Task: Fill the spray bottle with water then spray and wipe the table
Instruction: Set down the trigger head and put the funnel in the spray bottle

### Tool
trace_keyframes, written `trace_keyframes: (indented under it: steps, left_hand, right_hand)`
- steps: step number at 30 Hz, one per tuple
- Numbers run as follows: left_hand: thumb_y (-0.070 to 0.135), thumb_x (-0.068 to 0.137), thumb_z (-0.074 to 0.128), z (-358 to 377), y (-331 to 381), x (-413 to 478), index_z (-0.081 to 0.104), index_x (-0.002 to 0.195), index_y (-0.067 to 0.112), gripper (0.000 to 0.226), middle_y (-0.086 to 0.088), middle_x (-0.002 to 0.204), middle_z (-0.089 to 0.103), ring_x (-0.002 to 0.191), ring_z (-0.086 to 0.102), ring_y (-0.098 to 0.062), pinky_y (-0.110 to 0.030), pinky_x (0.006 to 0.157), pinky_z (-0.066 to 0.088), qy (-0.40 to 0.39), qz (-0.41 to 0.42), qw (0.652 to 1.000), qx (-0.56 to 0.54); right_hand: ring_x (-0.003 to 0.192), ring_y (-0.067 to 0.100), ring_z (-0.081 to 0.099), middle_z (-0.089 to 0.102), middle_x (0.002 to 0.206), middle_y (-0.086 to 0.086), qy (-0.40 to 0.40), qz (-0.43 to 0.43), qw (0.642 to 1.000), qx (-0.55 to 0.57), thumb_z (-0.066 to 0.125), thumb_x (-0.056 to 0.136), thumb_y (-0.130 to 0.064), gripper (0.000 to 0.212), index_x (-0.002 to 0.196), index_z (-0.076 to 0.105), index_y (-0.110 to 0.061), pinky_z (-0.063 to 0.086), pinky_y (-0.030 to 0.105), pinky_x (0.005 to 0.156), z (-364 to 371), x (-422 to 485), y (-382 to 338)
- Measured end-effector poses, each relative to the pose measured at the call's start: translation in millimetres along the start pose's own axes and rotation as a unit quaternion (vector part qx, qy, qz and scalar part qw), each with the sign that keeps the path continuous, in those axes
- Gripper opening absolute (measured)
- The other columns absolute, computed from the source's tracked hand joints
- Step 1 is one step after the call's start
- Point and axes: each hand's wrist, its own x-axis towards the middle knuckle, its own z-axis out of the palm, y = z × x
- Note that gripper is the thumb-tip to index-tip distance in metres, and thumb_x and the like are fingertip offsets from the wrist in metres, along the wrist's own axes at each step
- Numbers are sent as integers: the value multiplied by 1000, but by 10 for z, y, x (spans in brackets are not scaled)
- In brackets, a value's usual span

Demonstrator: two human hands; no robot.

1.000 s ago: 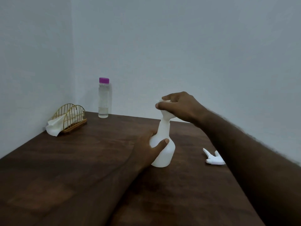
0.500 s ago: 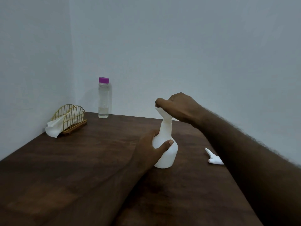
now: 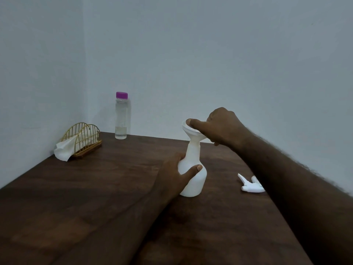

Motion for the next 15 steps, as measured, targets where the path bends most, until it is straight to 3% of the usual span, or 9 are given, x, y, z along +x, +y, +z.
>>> trace_keyframes:
  steps: [3, 7, 9, 12, 15]
  left_hand:
    - [57, 84, 61, -2, 2, -8, 46, 139, 20, 67, 2, 140, 53, 117, 53, -12, -15, 87, 33, 3, 7, 1000, -4]
    - [59, 82, 62, -1, -19, -2, 41, 142, 22, 73, 3, 144, 48, 121, 51, -13, -17, 90, 34, -8, -1, 1000, -14]
    - [64, 79, 62, -10, -39, 10, 39, 143, 22, 79, 3, 145, 47, 124, 50, -14, -21, 95, 39, -4, -3, 999, -33]
    - [69, 78, 56, -47, -56, 10, 41, 142, 23, 80, 3, 145, 48, 126, 51, -16, -32, 102, 43, 11, -9, 997, -71]
    - [67, 83, 46, -119, -44, 14, 46, 138, 21, 71, 1, 139, 54, 121, 55, -16, -34, 100, 47, 25, -18, 994, -108]
  right_hand:
    - [53, 20, 54, 53, 56, 4, 7, -1, 1000, -23, 60, 81, -62, 59, 61, 47, -9, 56, 36, 69, -23, -2, 1]
    - [59, 22, 59, 58, 63, 5, 4, 24, 998, -55, 56, 83, -68, 62, 64, 50, -10, 54, 34, 67, -85, 8, 21]
    - [72, 23, 61, 59, 77, 3, 39, 27, 995, -83, 52, 83, -72, 62, 77, 55, -10, 47, 32, 66, -160, 4, 21]
    - [95, 23, 59, 60, 97, 2, 113, 6, 991, -70, 52, 87, -68, 62, 112, 62, -12, 41, 33, 75, -271, -78, -60]
    - [99, 21, 65, 71, 105, -1, 151, -46, 987, -23, 51, 89, -65, 55, 115, 65, -18, 48, 33, 80, -233, -225, -239]
